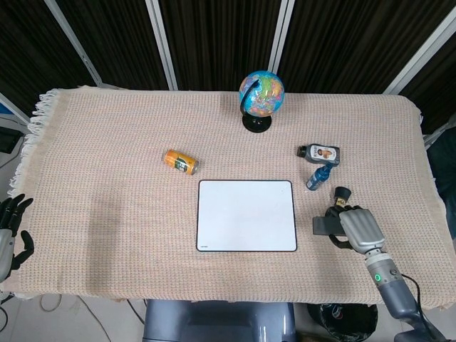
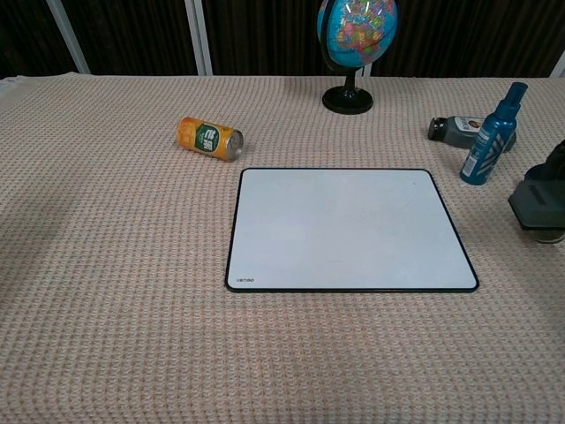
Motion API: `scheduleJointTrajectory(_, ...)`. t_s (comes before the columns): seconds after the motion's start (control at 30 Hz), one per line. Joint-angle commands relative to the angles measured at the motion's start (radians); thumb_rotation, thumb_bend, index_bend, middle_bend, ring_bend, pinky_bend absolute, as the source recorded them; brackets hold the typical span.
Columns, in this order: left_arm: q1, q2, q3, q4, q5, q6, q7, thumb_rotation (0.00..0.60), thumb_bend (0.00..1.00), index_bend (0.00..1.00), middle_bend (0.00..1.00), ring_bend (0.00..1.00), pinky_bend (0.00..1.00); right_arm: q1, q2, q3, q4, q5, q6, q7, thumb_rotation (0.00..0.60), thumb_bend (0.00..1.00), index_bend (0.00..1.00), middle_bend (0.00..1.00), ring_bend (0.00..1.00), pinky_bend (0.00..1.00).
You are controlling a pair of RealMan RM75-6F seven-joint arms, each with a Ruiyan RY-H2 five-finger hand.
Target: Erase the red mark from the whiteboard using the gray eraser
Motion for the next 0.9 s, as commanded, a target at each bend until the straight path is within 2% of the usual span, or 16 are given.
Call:
scheduleJointTrajectory(0.03,0.000,0.000,0.000,0.000,0.000,0.000,0.001,0.600,0.74,0.11,0.05,0.00,0.00,-0.029,-0.013,-0.025,0.018,-0.022,0.016,0.019,0.600,0.47,0.68,0.58,0.53,0.42)
scheduleJointTrajectory(0.27,0.001,0.000,-0.001,0.001,-0.001,0.003,-0.001,0.600,0.73,0.11,0.05,0.00,0.00,-0.077,-0.072,-0.059,0.071,-0.056,0.044,0.026,0.600,0.47,0.68,0.58,0.53,0.41)
scheduleJointTrajectory(0.43,0.000,0.000,0.000,0.002,0.000,0.001,0.000,0.600,0.74,0.11,0.05,0.00,0.00,-0.095,-0.116,-0.057,0.106,-0.077,0.062,0.048,0.600,0.46,0.68,0.57,0.52,0.41)
scheduleJointTrajectory(0.53,0.001,0.000,0.000,0.002,0.000,0.002,-0.001,0.600,0.74,0.11,0.05,0.00,0.00,-0.096,-0.139,-0.050,0.129,-0.084,0.060,0.049,0.600,0.42,0.67,0.53,0.50,0.39)
scheduleJointTrajectory(0.6,0.001,0.001,-0.001,0.002,-0.001,0.002,-0.002,0.600,0.74,0.11,0.05,0.00,0.00,-0.094,-0.149,-0.046,0.140,-0.083,0.053,0.047,0.600,0.35,0.60,0.49,0.47,0.37)
scheduleJointTrajectory(0.63,0.001,0.001,-0.001,0.002,-0.002,0.002,-0.002,0.600,0.74,0.11,0.05,0.00,0.00,-0.093,-0.152,-0.044,0.143,-0.082,0.049,0.043,0.600,0.31,0.53,0.45,0.45,0.35)
scheduleJointTrajectory(0.77,0.000,0.001,0.000,0.003,-0.003,-0.001,0.001,0.600,0.74,0.11,0.05,0.00,0.00,-0.088,-0.151,-0.043,0.137,-0.077,0.027,0.025,0.600,0.16,0.33,0.28,0.29,0.28)
scheduleJointTrajectory(0.9,0.001,0.001,-0.001,0.002,-0.006,-0.002,0.002,0.600,0.74,0.11,0.05,0.00,0.00,-0.080,-0.132,-0.041,0.113,-0.071,0.004,0.001,0.600,0.09,0.22,0.18,0.21,0.25)
